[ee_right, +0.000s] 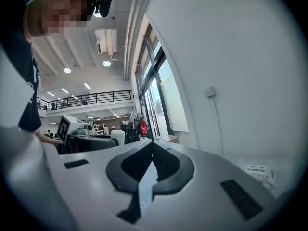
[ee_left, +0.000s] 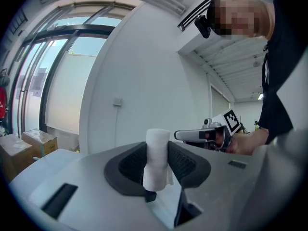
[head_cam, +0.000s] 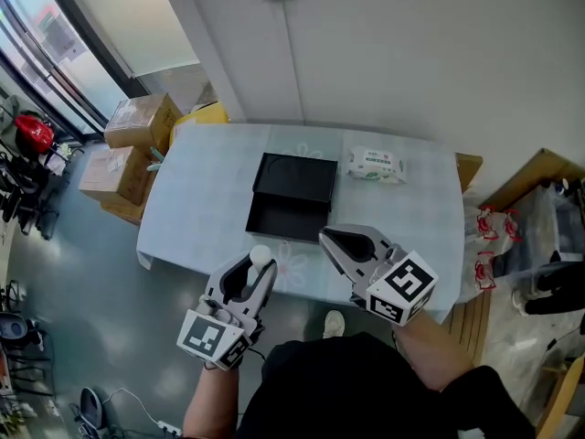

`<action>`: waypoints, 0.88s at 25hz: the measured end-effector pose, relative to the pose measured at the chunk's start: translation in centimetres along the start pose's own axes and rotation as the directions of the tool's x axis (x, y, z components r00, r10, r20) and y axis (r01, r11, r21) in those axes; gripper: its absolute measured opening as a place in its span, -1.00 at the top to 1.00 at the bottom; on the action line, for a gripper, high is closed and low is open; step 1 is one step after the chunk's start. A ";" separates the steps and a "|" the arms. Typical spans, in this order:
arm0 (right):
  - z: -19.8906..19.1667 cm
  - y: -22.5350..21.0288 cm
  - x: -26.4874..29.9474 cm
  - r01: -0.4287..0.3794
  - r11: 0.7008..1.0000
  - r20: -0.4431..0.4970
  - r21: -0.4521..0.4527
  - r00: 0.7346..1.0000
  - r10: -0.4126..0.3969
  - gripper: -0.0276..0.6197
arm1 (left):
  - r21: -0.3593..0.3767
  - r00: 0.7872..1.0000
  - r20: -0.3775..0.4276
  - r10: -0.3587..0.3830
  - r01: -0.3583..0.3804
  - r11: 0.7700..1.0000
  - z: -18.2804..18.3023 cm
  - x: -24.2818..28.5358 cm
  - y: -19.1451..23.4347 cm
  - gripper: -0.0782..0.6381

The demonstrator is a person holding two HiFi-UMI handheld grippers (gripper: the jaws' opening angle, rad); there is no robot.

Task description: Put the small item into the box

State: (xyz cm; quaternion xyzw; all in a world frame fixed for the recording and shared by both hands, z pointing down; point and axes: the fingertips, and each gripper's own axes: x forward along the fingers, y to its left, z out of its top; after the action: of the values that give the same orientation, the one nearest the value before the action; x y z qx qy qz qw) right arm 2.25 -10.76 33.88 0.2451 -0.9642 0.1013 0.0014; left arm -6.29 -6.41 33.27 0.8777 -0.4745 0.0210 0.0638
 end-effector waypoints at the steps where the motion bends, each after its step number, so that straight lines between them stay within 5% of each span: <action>1: 0.0 -0.2 0.1 -0.002 1.000 -0.001 0.002 1.000 0.002 0.89 | 0.001 1.000 -0.016 0.004 -0.004 1.000 -0.4 0.1 0.1 0.40; 13: -0.7 -2.2 1.4 0.022 0.999 -0.026 0.027 0.999 -0.022 0.89 | 0.019 0.999 -0.041 -0.003 0.004 1.000 -1.4 2.5 2.9 0.40; 22: -0.9 -4.4 4.3 0.098 0.995 -0.026 0.037 0.995 -0.097 0.89 | 0.014 0.994 -0.075 -0.077 0.078 0.997 -2.0 5.4 6.8 0.40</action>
State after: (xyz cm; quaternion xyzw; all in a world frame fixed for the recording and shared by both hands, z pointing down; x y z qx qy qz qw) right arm 0.54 -16.36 35.88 0.2905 -0.9489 0.1225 0.0135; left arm -8.96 -14.25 36.38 0.8946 -0.4371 0.0551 0.0747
